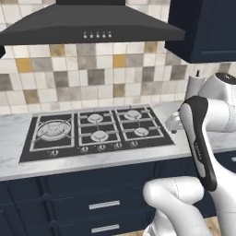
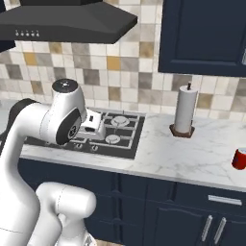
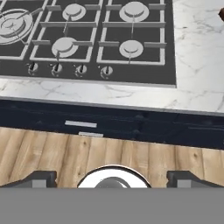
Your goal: Four empty soda cans are scattered around the kitchen. Gather all the cans and cluster them next to the stove for recycling.
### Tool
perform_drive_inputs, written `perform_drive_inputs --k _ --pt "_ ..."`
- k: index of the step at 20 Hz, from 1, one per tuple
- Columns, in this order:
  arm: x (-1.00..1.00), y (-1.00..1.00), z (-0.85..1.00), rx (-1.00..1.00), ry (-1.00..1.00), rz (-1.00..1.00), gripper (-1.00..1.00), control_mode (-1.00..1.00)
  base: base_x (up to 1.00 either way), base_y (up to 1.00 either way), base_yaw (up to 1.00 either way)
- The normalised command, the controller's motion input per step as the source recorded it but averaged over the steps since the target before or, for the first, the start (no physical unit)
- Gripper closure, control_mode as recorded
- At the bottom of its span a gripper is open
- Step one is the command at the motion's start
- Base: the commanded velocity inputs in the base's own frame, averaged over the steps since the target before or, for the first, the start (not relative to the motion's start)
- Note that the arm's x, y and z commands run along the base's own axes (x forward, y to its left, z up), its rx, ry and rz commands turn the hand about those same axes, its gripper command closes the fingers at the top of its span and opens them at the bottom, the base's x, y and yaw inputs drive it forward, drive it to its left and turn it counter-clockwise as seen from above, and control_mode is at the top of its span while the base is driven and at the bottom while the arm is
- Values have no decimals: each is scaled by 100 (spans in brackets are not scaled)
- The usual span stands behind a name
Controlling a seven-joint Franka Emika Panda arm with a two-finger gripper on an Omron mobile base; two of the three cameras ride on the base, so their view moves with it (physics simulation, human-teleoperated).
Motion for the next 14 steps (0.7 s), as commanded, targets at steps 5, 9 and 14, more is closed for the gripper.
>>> perform_drive_inputs --k 5,9,14 --pt "0 0 0 0 0 0 -100 100 1 -77 2" --pt "0 0 0 0 0 0 -100 100 0 -73 2" --pt "0 0 0 0 0 0 -100 100 0 -66 3"
